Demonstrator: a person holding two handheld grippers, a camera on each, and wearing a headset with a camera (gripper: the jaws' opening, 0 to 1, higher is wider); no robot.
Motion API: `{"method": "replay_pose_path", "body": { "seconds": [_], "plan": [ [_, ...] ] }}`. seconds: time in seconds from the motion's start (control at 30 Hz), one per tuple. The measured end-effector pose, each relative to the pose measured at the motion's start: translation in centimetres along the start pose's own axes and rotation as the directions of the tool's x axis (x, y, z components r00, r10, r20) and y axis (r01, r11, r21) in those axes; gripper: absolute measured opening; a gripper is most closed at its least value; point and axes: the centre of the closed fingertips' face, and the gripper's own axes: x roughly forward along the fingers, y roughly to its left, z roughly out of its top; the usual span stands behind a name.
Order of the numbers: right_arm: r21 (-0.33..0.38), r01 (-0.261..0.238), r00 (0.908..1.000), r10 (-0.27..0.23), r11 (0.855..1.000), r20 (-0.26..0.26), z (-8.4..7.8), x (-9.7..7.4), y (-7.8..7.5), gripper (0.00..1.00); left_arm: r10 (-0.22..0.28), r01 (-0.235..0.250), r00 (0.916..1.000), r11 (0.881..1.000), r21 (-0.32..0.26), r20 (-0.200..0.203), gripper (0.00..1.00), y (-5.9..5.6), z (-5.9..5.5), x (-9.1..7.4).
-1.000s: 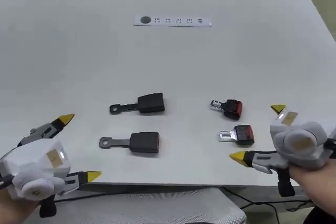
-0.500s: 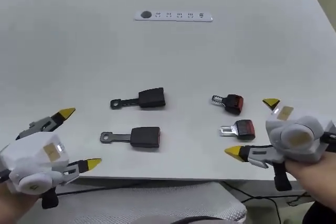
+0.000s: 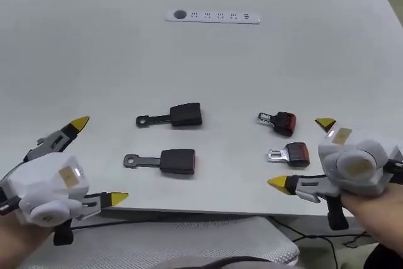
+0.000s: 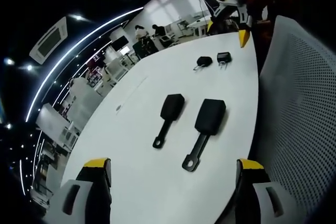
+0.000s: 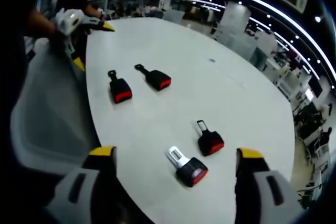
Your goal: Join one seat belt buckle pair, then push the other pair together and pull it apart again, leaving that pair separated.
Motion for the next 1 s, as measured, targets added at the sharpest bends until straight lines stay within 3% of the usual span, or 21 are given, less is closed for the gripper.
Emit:
{"method": "replay_pose_path", "body": {
  "seconds": [0.17,0.7,1.0],
  "plan": [
    [0.003,0.006,1.0000,-0.006,1.000,0.006,-0.05,0.22,0.14,1.00,0.006,-0.006,1.0000,1.000,0.003,0.005,1.00,0.09,0.20,-0.07],
    [0.006,0.021,0.9997,-0.021,1.000,0.015,0.54,0.16,-0.30,1.00,0.039,-0.039,0.9992,0.999,-0.014,0.012,0.96,0.85,0.17,-0.29],
    [-0.002,0.016,0.9997,-0.016,1.000,0.017,0.80,0.07,-0.01,1.00,0.034,-0.034,0.9993,0.999,-0.006,0.011,0.96,0.61,0.29,-0.26]
  ]
}}
